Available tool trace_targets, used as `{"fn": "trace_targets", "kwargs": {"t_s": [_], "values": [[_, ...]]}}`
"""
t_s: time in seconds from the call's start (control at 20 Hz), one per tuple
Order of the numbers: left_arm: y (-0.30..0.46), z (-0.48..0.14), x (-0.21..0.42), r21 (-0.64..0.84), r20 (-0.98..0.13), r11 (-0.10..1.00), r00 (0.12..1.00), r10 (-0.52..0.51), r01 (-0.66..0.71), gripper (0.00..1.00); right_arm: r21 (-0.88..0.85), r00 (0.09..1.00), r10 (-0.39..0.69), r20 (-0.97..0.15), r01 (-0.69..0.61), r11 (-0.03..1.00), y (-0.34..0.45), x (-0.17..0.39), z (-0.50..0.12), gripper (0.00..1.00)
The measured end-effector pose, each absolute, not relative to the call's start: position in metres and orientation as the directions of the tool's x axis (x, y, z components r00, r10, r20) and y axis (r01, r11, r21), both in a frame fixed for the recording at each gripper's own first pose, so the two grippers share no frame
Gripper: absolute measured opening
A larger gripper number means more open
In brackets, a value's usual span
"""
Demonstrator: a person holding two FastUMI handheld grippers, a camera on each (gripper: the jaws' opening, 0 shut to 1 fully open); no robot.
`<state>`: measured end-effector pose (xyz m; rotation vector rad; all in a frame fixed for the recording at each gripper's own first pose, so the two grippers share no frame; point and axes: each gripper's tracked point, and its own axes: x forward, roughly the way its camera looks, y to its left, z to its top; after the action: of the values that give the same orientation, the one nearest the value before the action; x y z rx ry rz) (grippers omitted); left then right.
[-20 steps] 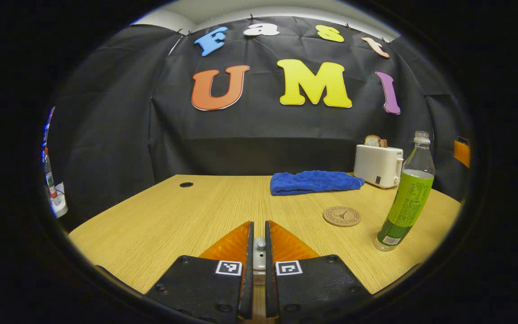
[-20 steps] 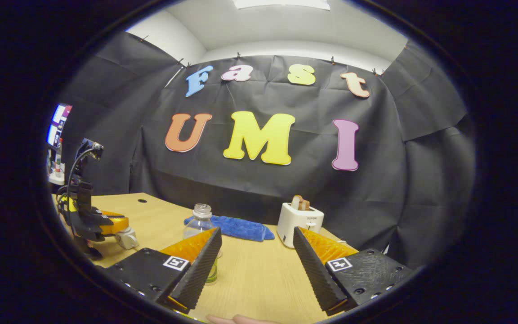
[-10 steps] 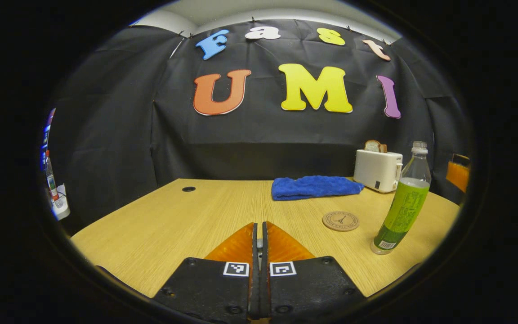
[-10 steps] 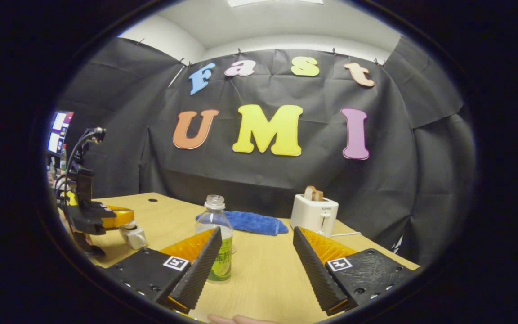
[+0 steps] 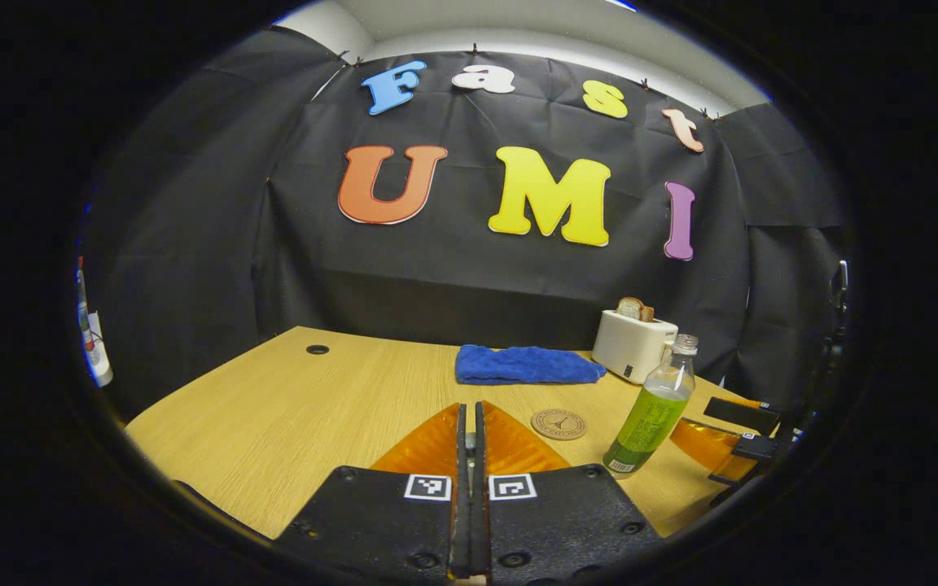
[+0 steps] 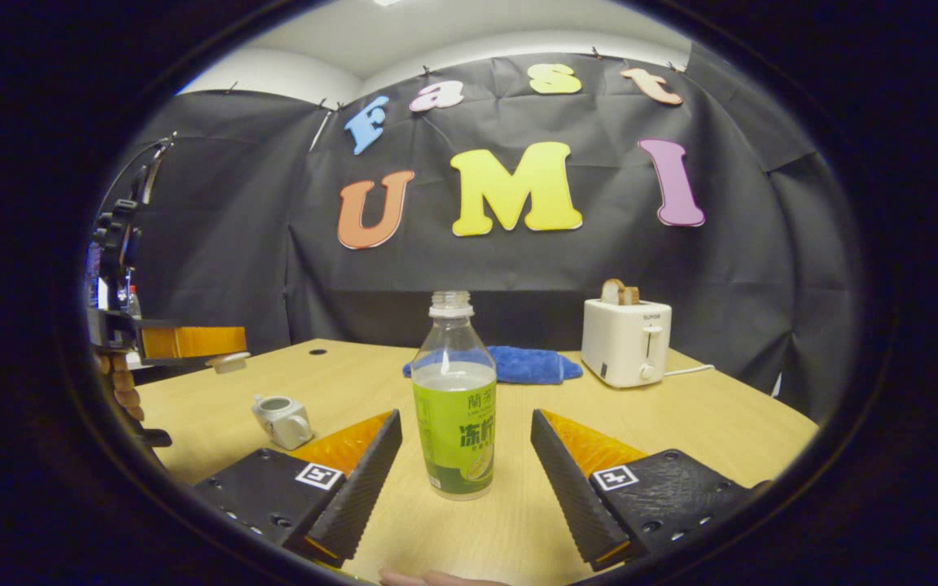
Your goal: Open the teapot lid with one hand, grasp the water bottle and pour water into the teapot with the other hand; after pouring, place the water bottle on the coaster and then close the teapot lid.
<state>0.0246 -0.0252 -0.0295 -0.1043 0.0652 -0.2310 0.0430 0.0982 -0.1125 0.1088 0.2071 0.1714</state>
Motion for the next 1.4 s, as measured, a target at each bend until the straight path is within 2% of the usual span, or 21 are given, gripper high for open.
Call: {"fn": "trace_targets", "kwargs": {"t_s": [0.1,0.45,0.55,0.6,0.65,0.85,1.15,1.4], "values": [[-0.023,-0.024,0.018,-0.088,-0.056,0.970,0.971,-0.231,0.226,0.03,0.117,0.962,0.173,-0.209,-0.151,0.982,0.105,0.053,-0.117,0.94],[-0.005,-0.010,-0.004,-0.062,-0.078,0.975,0.973,-0.216,0.211,0.03,0.133,0.946,0.169,-0.276,-0.137,0.982,0.131,0.082,-0.141,0.96],[0.005,-0.004,-0.008,-0.070,-0.065,0.977,0.977,-0.205,0.200,0.03,0.134,0.949,0.151,-0.278,-0.118,0.984,0.131,0.088,-0.142,0.89],[0.009,-0.001,-0.010,-0.081,-0.062,0.976,0.977,-0.207,0.201,0.02,0.136,0.948,0.148,-0.281,-0.113,0.984,0.133,0.089,-0.141,0.78],[0.014,0.000,-0.009,-0.093,-0.056,0.976,0.977,-0.204,0.199,0.03,0.134,0.947,0.148,-0.286,-0.114,0.984,0.135,0.089,-0.140,0.75],[0.038,0.004,-0.011,-0.117,-0.046,0.978,0.982,-0.182,0.175,0.03,0.086,0.943,0.148,-0.298,-0.127,0.988,0.149,0.085,-0.133,0.72],[0.053,0.004,-0.013,-0.111,-0.050,0.980,0.984,-0.173,0.167,0.02,-0.156,0.929,0.093,-0.357,-0.158,0.975,0.162,0.085,-0.129,0.72],[0.074,0.008,-0.018,-0.110,-0.035,0.979,0.984,-0.175,0.170,0.02,-0.459,0.923,0.048,-0.381,-0.234,0.857,0.174,0.087,-0.131,0.72]]}}
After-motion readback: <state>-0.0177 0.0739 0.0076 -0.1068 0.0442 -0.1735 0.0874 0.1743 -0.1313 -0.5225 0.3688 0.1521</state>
